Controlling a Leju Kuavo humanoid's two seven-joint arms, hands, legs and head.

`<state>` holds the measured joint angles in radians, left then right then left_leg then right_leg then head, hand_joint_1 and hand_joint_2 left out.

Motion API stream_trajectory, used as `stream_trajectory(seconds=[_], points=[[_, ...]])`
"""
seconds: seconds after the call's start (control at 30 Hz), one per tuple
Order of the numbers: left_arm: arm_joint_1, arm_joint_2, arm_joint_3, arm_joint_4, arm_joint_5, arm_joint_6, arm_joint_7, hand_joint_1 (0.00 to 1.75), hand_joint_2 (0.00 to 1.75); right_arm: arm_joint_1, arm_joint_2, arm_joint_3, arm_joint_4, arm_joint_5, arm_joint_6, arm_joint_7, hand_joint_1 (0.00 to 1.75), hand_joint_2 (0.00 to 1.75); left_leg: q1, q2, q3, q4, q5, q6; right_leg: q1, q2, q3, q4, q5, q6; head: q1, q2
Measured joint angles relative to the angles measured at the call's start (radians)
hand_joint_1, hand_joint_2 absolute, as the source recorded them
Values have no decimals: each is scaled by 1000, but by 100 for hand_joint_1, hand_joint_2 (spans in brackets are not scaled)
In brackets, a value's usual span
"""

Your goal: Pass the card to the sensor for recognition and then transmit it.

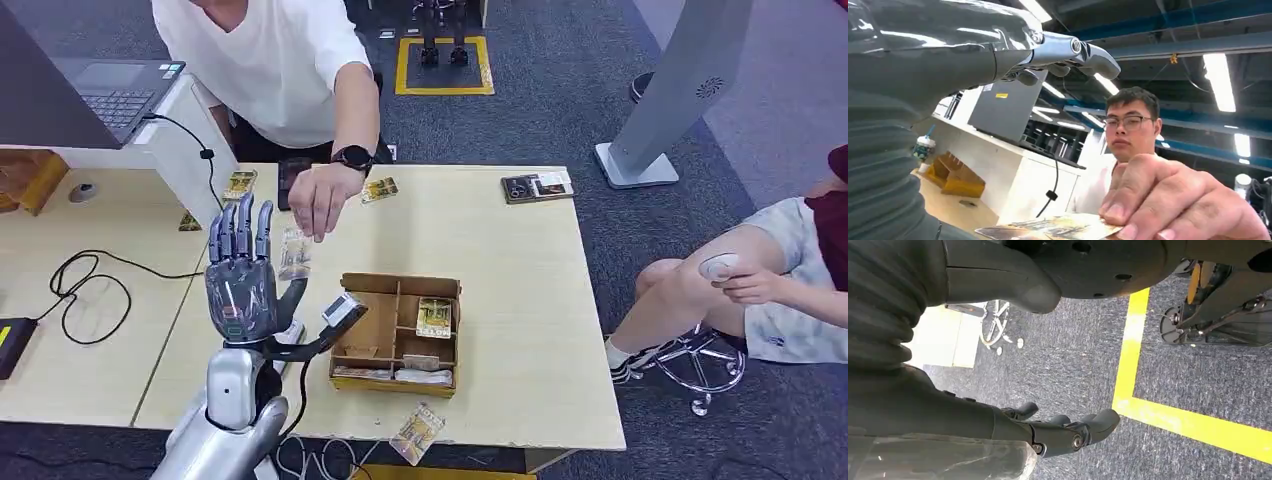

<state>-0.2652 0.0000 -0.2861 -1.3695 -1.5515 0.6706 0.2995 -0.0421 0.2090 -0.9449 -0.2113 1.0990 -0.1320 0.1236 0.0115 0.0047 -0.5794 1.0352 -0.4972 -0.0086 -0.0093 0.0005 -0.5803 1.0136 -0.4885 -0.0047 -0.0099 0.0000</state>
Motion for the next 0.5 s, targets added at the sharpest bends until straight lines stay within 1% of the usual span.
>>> stream_trajectory(seconds=[0.07, 0.13, 0.17, 0.2, 0.23, 0.4, 0.43, 0.5], points=[[0, 0, 0, 0, 0, 0, 9, 0, 175, 0, 0, 0, 0, -5, 0, 0, 0, 175, 0, 0, 0, 0, 0, 0, 0, 0, 0, 0, 0, 0, 0, 0], [0, 3, 0, 0, 0, 0, 31, 0, 175, 0, 0, 0, 0, -9, -1, -1, 0, 175, 0, 0, 0, 0, 0, 0, 0, 0, 0, 0, 0, 0, 0, 0], [-1, 7, 0, 0, 0, 0, 44, 31, 175, 0, 0, 0, 0, -11, -1, -2, 0, 175, 0, 0, 0, 0, 0, 0, 0, 0, 0, 0, 0, 0, 0, 0], [-1, 10, 0, 0, 0, 0, 60, 164, 175, 0, 0, 0, 0, -10, -1, -3, 0, 175, 0, 0, 0, 0, 0, 0, 0, 0, 0, 0, 0, 0, 0, 0], [-2, 11, 0, 0, 0, 0, 69, 175, 175, 0, 0, 0, 0, -10, -1, -3, 0, 175, 0, 0, 0, 0, 0, 0, 0, 0, 0, 0, 0, 0, 0, 0], [-2, 16, 0, 5, 0, 0, 78, 175, 175, 0, 0, 0, 0, -11, -1, -2, 0, 175, 0, 0, 0, 0, 0, 0, 0, 0, 0, 0, 0, 0, 0, 0], [-2, 16, 0, 5, 0, 0, 72, 175, 175, 0, 0, 0, 0, -11, -1, -2, 0, 175, 0, 0, 0, 0, 0, 0, 0, 0, 0, 0, 0, 0, 0, 0], [0, 14, 0, 5, 0, 0, 42, 175, 175, 0, 0, 0, 0, -11, -1, -2, 0, 175, 0, 0, 0, 0, 0, 0, 0, 0, 0, 0, 0, 0, 0, 0]])
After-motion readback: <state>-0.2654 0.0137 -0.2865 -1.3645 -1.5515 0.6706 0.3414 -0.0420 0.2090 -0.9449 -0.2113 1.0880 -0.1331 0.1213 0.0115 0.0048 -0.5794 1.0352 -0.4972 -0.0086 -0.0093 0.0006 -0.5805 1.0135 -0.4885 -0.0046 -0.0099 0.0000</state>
